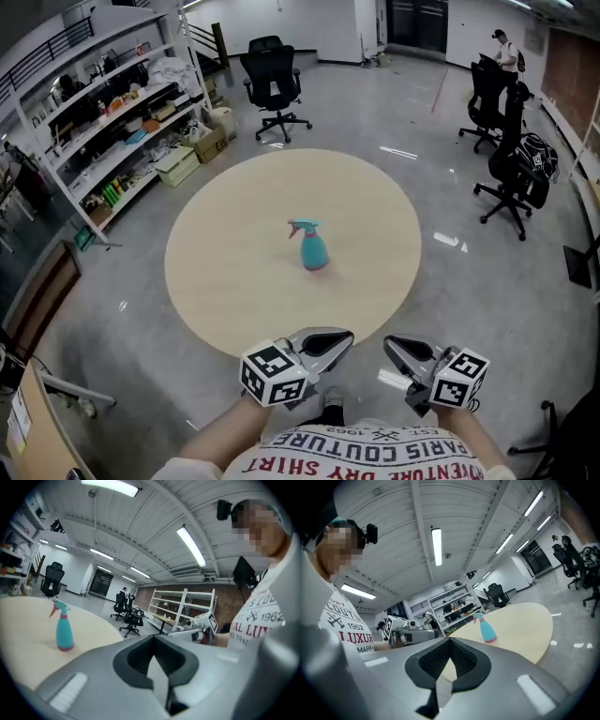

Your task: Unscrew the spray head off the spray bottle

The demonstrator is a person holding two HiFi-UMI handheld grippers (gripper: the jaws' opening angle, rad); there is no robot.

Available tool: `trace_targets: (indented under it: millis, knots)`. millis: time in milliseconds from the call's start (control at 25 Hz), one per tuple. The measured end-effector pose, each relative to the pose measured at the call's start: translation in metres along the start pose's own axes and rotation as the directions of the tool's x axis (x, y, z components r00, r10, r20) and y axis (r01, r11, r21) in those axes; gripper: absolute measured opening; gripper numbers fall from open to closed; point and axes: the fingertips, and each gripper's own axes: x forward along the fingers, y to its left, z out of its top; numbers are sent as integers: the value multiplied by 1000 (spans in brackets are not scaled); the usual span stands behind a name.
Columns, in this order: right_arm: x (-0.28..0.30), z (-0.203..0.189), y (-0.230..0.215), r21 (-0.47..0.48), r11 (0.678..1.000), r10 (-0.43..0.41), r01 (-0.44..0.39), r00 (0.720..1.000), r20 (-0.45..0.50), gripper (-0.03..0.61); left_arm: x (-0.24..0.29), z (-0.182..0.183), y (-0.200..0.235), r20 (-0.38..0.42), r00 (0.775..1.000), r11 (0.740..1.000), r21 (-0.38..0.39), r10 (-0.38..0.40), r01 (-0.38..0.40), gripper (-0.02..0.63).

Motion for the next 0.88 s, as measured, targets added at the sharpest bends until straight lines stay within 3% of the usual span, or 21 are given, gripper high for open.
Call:
trace_targets:
  millis: [120, 280, 560, 600, 720, 880]
  knots:
    - [60, 39, -29, -80, 997, 11, -12, 1000, -8, 2, -2, 24, 66, 12, 999, 999, 30, 45, -45, 0]
    - [114, 81, -58, -127, 991, 40, -38, 999, 11, 2, -6, 42, 136, 47, 992, 993, 0, 120, -120, 0]
    - [157, 72, -110, -53, 997, 56, -58, 997, -46, 2, 12, 15, 218, -39, 975, 976, 0, 217, -218, 8]
    - [163, 72, -118, -46, 997, 61, -64, 997, -54, 2, 16, 11, 229, -53, 971, 973, 4, 233, -233, 62]
    - [183, 75, -135, -59, 995, 75, -80, 994, -85, 2, 23, -7, 266, -107, 947, 953, 28, 303, -302, 100]
    - [202, 75, -158, -50, 994, 91, -97, 990, -111, 2, 39, -40, 311, -164, 916, 930, 35, 366, -366, 246]
